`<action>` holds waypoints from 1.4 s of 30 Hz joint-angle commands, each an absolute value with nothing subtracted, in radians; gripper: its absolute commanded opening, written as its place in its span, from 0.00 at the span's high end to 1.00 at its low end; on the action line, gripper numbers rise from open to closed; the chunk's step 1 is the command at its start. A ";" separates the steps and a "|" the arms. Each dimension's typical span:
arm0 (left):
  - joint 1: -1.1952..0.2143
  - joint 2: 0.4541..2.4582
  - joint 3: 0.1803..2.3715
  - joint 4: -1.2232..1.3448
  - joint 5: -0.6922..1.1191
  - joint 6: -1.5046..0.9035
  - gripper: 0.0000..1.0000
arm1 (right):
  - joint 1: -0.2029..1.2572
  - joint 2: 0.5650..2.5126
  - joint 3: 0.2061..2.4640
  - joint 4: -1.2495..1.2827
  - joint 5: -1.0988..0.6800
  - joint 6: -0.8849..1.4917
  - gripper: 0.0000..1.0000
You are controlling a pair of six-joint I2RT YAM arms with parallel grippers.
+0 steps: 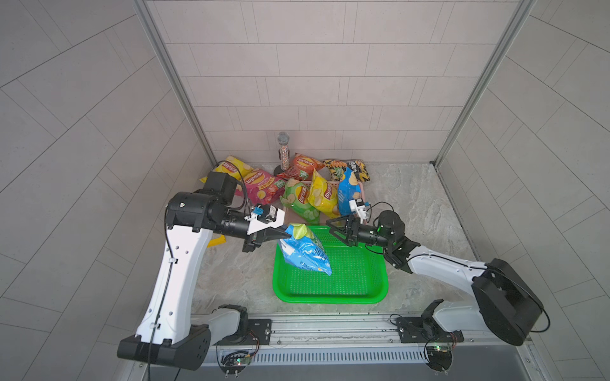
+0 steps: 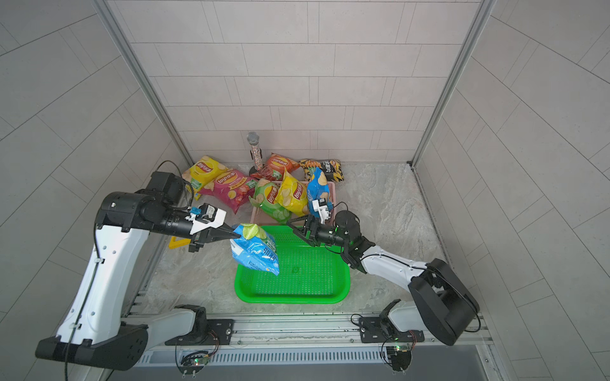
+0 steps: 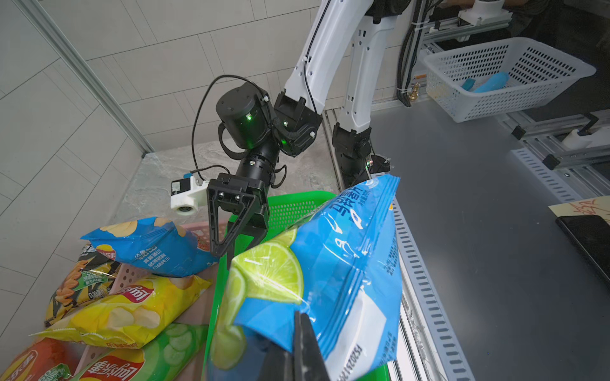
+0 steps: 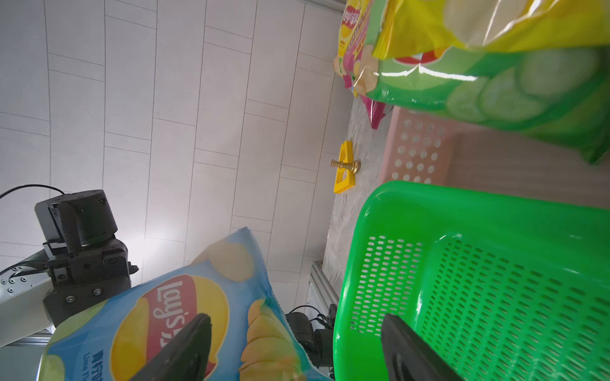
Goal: Put the potato chips into the basket
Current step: Pick up the potato chip from the corner of the board.
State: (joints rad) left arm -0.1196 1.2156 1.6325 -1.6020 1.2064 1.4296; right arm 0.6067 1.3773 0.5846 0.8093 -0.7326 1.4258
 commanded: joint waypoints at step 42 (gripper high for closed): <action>-0.122 1.198 1.563 -1.354 1.236 1.174 1.00 | 0.814 1.703 0.603 1.411 -0.325 1.961 0.62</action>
